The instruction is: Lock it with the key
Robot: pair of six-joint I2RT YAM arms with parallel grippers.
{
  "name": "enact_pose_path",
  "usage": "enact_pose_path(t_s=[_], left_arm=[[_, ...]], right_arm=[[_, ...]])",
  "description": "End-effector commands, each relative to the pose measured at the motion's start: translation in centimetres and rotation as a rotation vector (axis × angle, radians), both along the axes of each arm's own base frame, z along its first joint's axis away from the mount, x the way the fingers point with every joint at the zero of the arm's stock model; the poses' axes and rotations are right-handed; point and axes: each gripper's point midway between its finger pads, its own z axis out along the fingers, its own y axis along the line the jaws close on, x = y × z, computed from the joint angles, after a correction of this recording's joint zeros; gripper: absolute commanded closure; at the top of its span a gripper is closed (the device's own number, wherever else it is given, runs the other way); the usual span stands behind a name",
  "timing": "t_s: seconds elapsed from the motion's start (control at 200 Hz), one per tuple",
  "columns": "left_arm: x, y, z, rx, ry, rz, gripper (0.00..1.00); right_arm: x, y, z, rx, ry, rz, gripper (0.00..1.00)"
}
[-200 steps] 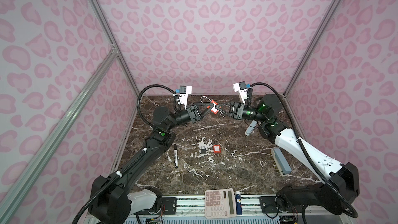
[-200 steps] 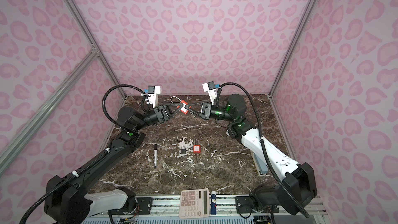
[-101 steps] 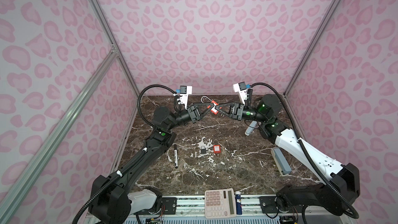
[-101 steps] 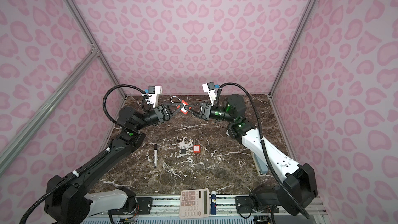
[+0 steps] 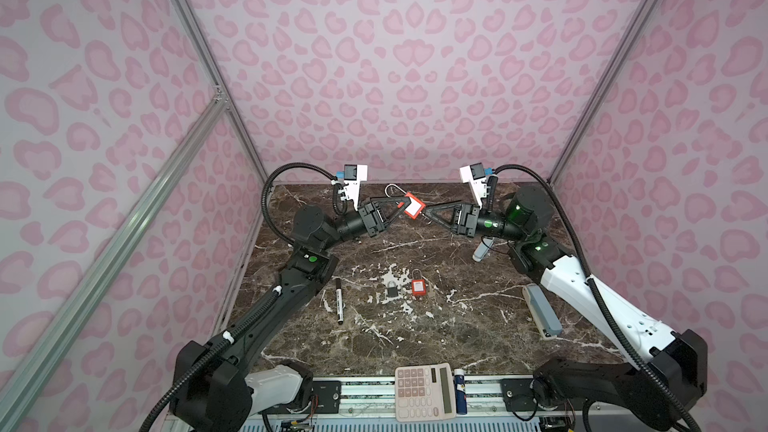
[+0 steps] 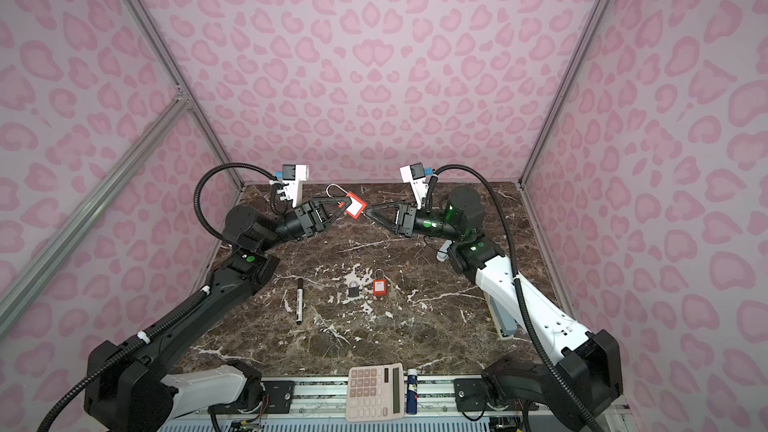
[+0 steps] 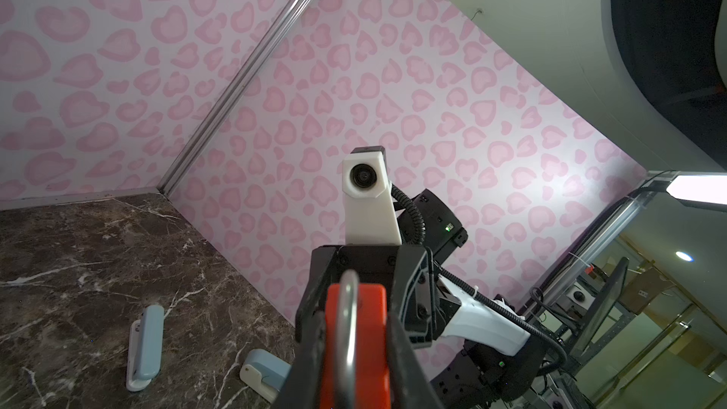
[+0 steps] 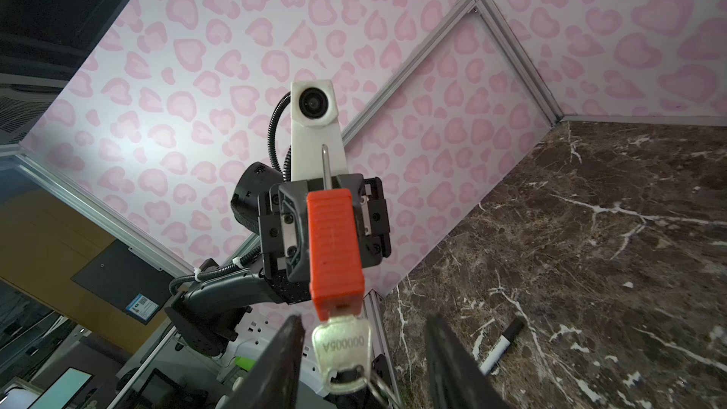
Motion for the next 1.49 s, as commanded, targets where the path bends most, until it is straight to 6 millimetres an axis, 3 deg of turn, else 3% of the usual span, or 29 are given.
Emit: enact_pose_path(t_s=[0.0, 0.385, 0.57, 1.05, 1.315, 1.49], left_arm=[[-0.6, 0.3, 1.6, -0.026, -0.053, -0.003, 0.96], [-0.6, 0.3, 1.3, -0.023, -0.049, -0.002, 0.96], [-0.4, 0.3, 1.0, -0.017, -0.042, 0.004, 0.96], [-0.2, 0.5, 0.6, -0.015, -0.029, 0.01, 0.96], [-0.3, 0.5, 0.7, -0.016, -0.029, 0.008, 0.96], [-0.5, 0.6, 0.6, -0.015, -0.028, 0.009, 0.96]], right_arm=[[0.1, 0.0, -0.6, -0.011, 0.001, -0.009, 0.48], [0.2, 0.3, -2.7, -0.097, 0.003, -0.031, 0.46], [1.2, -0.4, -3.7, -0.188, -0.031, -0.111, 0.44], [-0.4, -3.8, 1.4, -0.048, -0.178, -0.181, 0.42], [-0.5, -2.9, 1.9, 0.013, -0.138, -0.127, 0.53], [-1.1, -1.1, 1.9, 0.013, -0.134, -0.065, 0.6]])
